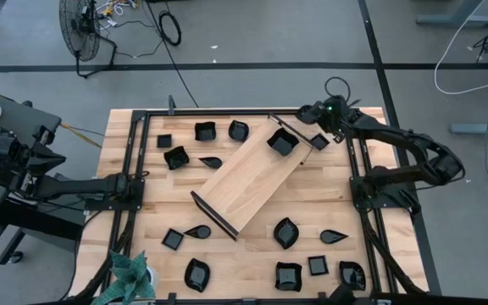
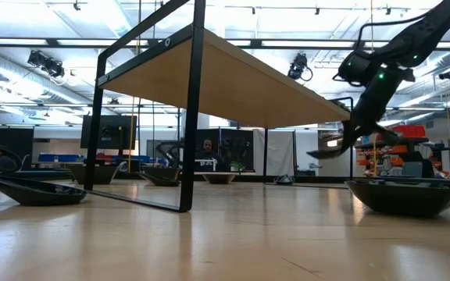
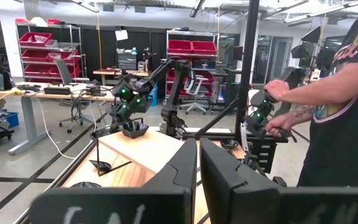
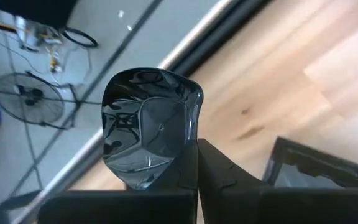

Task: Pick & Place Mini shaped plates
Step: Put the black leaf shaped bowl on the shelf

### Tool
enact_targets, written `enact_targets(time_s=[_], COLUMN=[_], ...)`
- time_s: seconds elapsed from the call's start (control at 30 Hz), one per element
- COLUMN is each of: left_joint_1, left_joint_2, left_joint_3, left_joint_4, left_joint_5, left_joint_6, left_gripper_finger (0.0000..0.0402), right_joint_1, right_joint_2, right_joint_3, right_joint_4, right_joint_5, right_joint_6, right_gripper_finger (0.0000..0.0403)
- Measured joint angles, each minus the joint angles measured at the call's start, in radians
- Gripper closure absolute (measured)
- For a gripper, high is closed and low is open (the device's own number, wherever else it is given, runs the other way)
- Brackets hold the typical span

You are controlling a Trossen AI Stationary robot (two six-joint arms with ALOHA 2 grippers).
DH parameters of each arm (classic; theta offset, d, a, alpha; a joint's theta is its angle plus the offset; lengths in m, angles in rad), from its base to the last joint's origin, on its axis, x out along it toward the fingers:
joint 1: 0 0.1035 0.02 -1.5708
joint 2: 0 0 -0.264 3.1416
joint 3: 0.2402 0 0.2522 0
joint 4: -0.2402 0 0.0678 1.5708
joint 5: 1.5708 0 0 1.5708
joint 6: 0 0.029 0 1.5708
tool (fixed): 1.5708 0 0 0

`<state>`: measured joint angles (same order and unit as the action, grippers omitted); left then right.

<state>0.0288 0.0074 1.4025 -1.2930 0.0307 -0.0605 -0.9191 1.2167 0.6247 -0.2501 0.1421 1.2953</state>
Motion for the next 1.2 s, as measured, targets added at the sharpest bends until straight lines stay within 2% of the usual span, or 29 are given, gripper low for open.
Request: enact_targets(time_s=[0.43, 0.77, 1.0, 1.2], left_joint_1=[0.000, 0.000, 0.000, 0.000], left_joint_2=[0.000, 0.000, 0.000, 0.000], left_joint_3=[0.000, 0.000, 0.000, 0.000], left_joint_4=[0.000, 0.000, 0.000, 0.000], left_joint_5=[0.000, 0.000, 0.000, 0.000], left_joint_6=[0.000, 0.000, 0.000, 0.000], left_gripper_finger=[0.0376, 0.0376, 0.0376, 0.0376], right_joint_1=[-0.016, -0.015, 0.028, 0.073], right_joint_2=[-0.173, -0.193, -0.190, -0.190], right_joint_3=[0.013, 0.212, 0.338, 0.403], right_joint_4=[0.019, -0.007, -0.043, -0.044], right_joint_5=[-0.014, -0.105, -0.142, -0.241], right_joint_6=[-0.029, -0.214, -0.332, -0.425], right_gripper_finger=[0.0403, 0.0403, 0.0403, 0.0403])
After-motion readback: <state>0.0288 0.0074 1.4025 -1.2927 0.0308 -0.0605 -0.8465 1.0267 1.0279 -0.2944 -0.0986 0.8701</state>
